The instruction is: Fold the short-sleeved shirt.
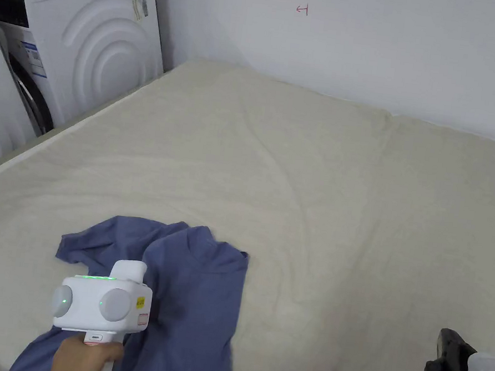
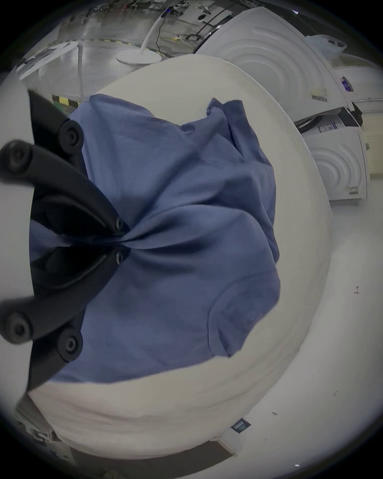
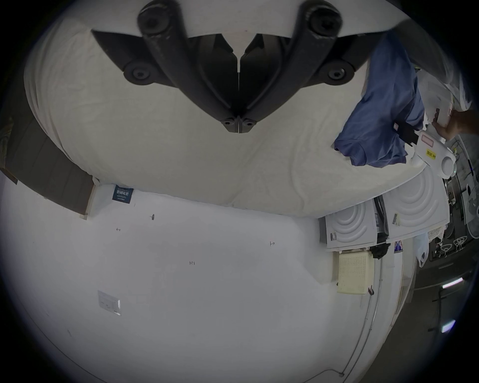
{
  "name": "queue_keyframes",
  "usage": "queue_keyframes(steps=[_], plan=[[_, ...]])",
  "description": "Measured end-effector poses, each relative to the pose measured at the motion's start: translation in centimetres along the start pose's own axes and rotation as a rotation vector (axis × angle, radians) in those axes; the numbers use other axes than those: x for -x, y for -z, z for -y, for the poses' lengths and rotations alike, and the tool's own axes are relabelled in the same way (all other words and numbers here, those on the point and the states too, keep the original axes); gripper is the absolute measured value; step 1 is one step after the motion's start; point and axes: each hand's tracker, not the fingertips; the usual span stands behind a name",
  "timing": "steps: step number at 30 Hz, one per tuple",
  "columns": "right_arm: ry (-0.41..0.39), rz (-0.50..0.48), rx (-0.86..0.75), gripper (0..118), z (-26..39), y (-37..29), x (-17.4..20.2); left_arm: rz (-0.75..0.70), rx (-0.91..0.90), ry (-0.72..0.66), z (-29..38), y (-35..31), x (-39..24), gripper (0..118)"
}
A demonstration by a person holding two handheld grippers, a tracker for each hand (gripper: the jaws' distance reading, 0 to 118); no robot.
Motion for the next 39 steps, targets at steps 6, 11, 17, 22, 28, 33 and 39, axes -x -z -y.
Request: queue_keyframes(steps=[6,11,17,22,28,33,39], plan=[[0.023,0.006,-0.029,0,-0.3,-1.6,-1.7,0.319,-0.122,-0.136,-1.1,-6.8,-2.7,6],[0.055,0.032,-0.057,0,-0.3,-3.9,-4.1,0.482,-0.205,-0.033,-3.2,-12.5,-9.8,6],[0.072,0.103,-0.111,0,-0.6,-7.5,-8.3,0.675,-0.3,0.104,-5.0,-19.3,-19.6,6],[0.084,0.193,-0.157,0,-0.9,-10.6,-12.6,0.81,-0.363,0.246,-6.4,-24.6,-28.5,6],[0.079,0.301,-0.194,0,-1.2,-13.9,-16.8,0.844,-0.371,0.42,-5.5,-27.0,-37.5,6],[0.086,0.36,-0.19,0,-0.6,-15.4,-18.8,0.848,-0.271,0.498,-1.6,-22.6,-41.9,6],[0.097,0.387,-0.147,0,0.8,-15.1,-19.7,0.78,-0.053,0.589,5.0,-14.7,-44.4,6]])
